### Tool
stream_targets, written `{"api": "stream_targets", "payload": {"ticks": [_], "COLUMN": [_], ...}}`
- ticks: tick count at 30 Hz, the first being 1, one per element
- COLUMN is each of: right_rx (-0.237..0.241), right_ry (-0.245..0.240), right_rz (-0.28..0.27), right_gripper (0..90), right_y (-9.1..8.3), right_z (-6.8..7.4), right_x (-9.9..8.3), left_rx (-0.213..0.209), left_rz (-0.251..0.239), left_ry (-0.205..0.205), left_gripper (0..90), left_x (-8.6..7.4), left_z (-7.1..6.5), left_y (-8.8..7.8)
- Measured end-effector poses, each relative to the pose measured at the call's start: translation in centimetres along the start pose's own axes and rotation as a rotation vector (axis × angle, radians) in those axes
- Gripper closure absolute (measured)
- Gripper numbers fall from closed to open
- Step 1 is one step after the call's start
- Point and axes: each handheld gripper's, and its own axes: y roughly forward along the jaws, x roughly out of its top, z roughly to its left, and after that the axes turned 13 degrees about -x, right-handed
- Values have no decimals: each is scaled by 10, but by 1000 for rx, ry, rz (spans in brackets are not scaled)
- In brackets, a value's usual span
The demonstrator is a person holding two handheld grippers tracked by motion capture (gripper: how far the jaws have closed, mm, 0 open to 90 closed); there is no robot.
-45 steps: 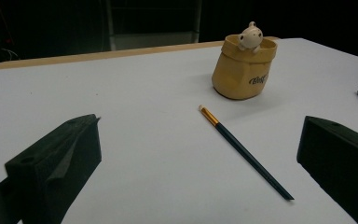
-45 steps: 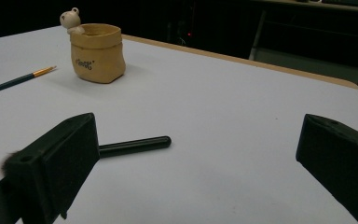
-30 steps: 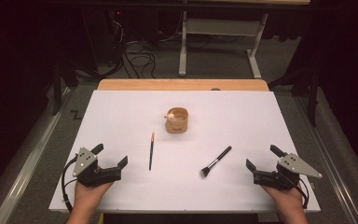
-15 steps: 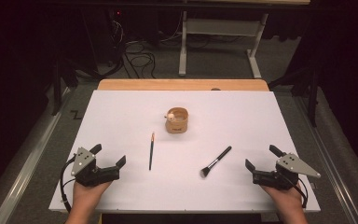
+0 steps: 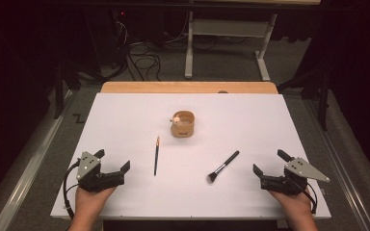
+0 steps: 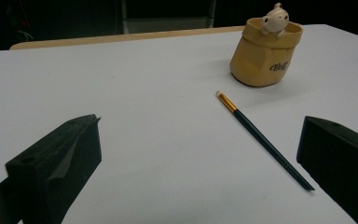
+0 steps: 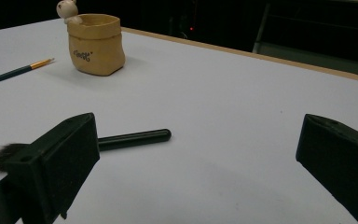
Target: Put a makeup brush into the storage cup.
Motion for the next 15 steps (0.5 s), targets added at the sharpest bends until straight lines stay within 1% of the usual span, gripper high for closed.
{"api": "stream_targets", "payload": {"ticks": [1,2,3,4,5,8,13,15], "right_rx": [1,1,-1,-1,-2,-4,-5,-6], "right_ry": [7,7,4,4,3,7,10,13], "right_rz": [4,4,3,3,1,0,8,14], "right_gripper": [2,2,2,2,2,2,2,2], "right_y": [0,0,0,0,1,1,1,1], "right_z": [0,0,0,0,0,0,0,0], "right_x": [-1,-1,-1,-1,-1,-1,-2,-3], "left_rx": [1,1,7,7,15,19,29,31], "left_rz": [5,5,23,23,41,49,70,75], "left_ry": [-11,-11,-16,-16,-19,-22,-52,-55], "left_gripper": [7,10,14,15,17,20,20,20], "left_x": [0,0,0,0,0,1,0,0], "left_z": [1,1,2,2,3,4,8,8], "left_y": [1,1,0,0,0,-1,-1,-1]}}
